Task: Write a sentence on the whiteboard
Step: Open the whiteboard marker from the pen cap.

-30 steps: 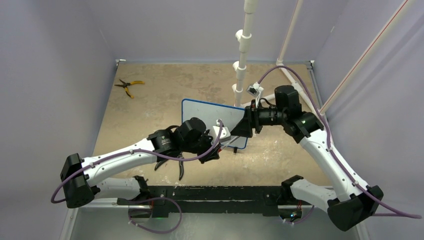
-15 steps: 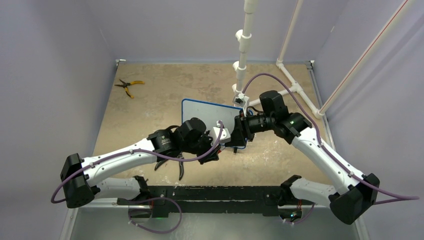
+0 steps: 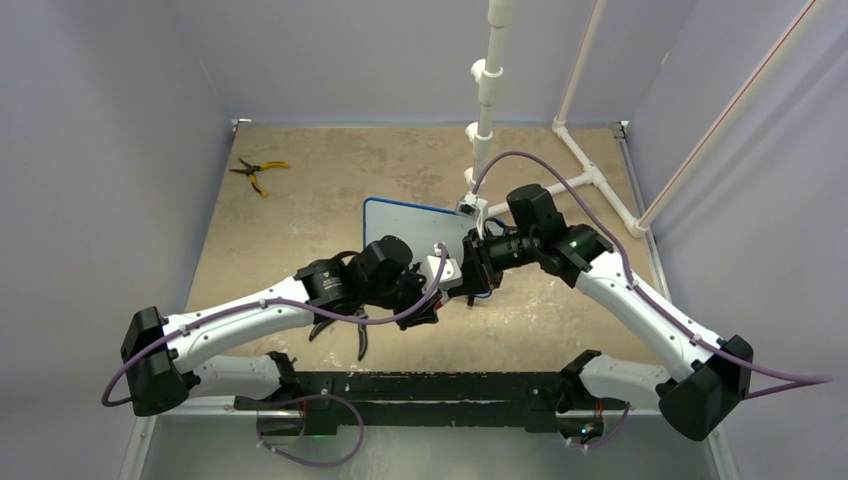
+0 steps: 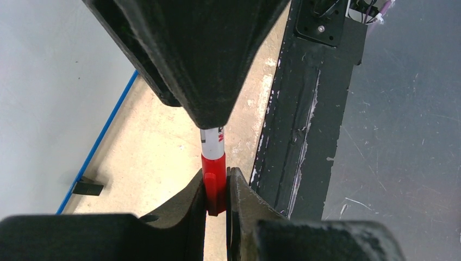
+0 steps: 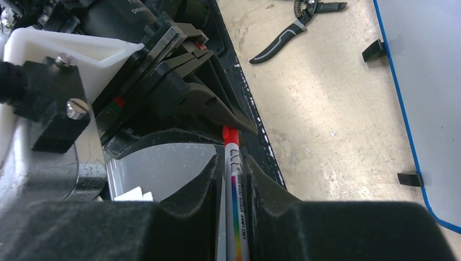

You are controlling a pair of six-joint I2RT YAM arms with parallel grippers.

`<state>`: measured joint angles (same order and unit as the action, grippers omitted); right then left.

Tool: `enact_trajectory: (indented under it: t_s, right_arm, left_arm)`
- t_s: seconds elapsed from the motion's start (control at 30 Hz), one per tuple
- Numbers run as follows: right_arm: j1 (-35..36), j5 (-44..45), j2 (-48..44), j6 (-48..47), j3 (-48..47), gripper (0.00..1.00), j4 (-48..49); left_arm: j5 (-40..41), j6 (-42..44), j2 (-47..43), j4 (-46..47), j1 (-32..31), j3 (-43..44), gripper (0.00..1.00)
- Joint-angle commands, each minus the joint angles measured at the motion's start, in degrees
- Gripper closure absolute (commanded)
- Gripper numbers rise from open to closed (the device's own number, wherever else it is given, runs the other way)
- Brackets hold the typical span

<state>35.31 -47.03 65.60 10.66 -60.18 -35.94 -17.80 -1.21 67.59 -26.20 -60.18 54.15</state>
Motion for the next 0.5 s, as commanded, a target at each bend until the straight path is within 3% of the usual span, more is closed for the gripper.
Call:
enact_trajectory:
  t_s: [0.0,0.1,0.17,0.3,0.47]
  right_arm:
    - [0.8,0.3,0.0,-1.4,-0.3,0.84,-0.3]
    - [0.8,0.3,0.0,-1.5,-0.3,1.0,0.0]
    - [0.9,0.1,-0.2,-1.5,-0.3,1.0,0.4]
    - [0.9,-1.1,-0.4,-1.5,-0.3,1.0,1.1]
    - [0.9,-1.8,-0.6,-1.5,-0.4,1.0,1.3]
  left_arm:
    - [-0.7,0.9,-0.5,0.8,-0.3,1.5,1.0]
    - [-0.5,0.9,-0.9,1.2,-0.3,1.3,1.0]
    - [-0.1,0.7,-1.3,1.5,-0.3,1.3,0.99]
    - [-0.6,0.4,-2.2,2.9,-0.3,1.1,0.72]
    - [-2.1,0.2,-2.4,3.7,-0.3,1.0,0.66]
